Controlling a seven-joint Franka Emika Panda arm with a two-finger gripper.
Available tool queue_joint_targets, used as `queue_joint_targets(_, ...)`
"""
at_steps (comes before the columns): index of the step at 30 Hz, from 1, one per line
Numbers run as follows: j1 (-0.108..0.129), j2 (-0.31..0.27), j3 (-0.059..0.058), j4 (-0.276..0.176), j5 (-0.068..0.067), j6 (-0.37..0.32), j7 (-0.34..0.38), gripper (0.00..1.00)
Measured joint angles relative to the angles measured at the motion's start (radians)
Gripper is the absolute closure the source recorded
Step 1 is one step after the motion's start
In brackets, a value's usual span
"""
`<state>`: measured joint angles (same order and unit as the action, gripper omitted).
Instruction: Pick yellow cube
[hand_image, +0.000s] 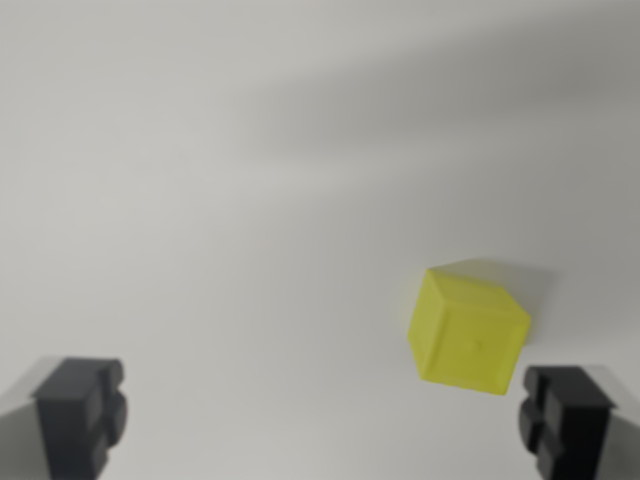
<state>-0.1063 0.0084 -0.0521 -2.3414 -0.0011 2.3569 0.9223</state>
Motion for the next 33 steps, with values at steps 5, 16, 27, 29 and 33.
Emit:
queue_joint_targets(5,-0.011,0.003,0.000,-0.034,0.000,0.037,0.006,0.00)
queue_joint_targets(16,-0.036,0.016,0.000,-0.105,0.001,0.119,0.016,0.00)
queue_joint_targets(27,-0.063,0.040,0.000,-0.167,0.004,0.204,0.024,0.00)
queue_joint_targets(29,-0.068,0.045,0.000,-0.178,0.004,0.220,0.026,0.00)
queue_joint_targets(33,-0.078,0.057,0.000,-0.198,0.006,0.252,0.027,0.00)
